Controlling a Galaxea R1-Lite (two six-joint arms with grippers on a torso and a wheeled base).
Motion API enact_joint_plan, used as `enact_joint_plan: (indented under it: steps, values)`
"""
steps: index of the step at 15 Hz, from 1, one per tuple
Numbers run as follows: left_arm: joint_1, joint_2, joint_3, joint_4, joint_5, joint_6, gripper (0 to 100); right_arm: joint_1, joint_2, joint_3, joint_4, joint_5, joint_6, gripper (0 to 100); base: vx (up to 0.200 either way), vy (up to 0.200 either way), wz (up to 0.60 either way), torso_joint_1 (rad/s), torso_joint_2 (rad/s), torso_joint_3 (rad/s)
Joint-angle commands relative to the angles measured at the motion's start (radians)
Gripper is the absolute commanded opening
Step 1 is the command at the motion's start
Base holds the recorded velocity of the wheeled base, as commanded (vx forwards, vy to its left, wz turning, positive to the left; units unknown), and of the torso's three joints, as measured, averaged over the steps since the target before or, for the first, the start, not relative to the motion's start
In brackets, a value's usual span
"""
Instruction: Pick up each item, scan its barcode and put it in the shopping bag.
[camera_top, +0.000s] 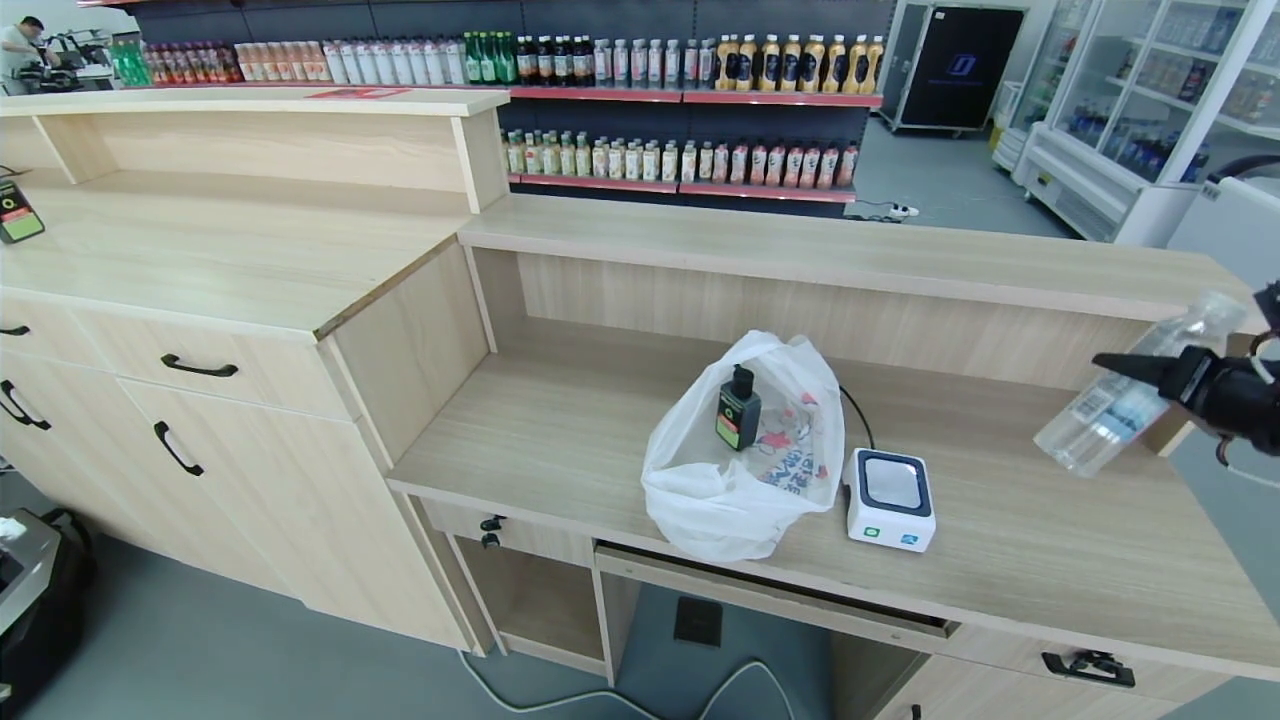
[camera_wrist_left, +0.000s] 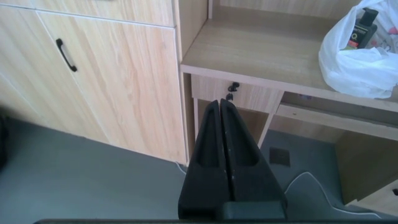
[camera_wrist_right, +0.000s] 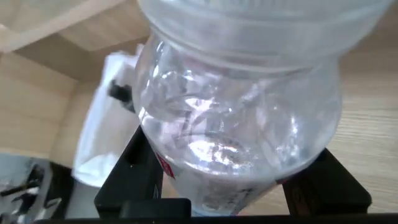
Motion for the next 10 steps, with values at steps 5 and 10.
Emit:
enact_joint_plan:
  steps: [5, 10]
  values:
    - [0.001, 0.0, 0.0, 0.0, 0.001, 0.0, 0, 0.35, -0.45, -0.07, 0.151, 0.211, 0.16, 0, 0.0, 0.0, 0.0, 0.0, 0.0, 0.0]
    - [0.001, 0.0, 0.0, 0.0, 0.001, 0.0, 0, 0.517, -0.516, -0.085, 0.152, 0.251, 0.159, 0, 0.0, 0.0, 0.0, 0.0, 0.0, 0.0]
